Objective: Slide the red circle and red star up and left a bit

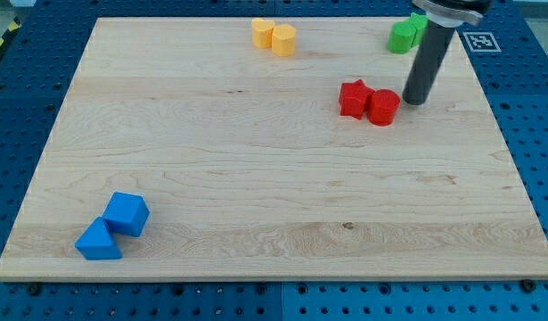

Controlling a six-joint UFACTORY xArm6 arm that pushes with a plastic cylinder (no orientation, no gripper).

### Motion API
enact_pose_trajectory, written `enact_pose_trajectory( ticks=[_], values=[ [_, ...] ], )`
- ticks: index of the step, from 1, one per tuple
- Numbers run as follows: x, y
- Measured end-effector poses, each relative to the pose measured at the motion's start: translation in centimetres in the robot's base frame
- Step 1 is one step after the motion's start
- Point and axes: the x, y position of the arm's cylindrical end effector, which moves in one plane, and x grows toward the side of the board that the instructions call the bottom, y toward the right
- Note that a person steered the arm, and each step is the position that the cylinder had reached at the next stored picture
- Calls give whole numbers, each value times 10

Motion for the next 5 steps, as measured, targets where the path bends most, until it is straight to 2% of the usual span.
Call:
enact_pose_trajectory(
  ticks=[1,2,3,5],
  values=[
    [35,28],
    [48,28],
    [41,20],
    [34,-43]
  ],
)
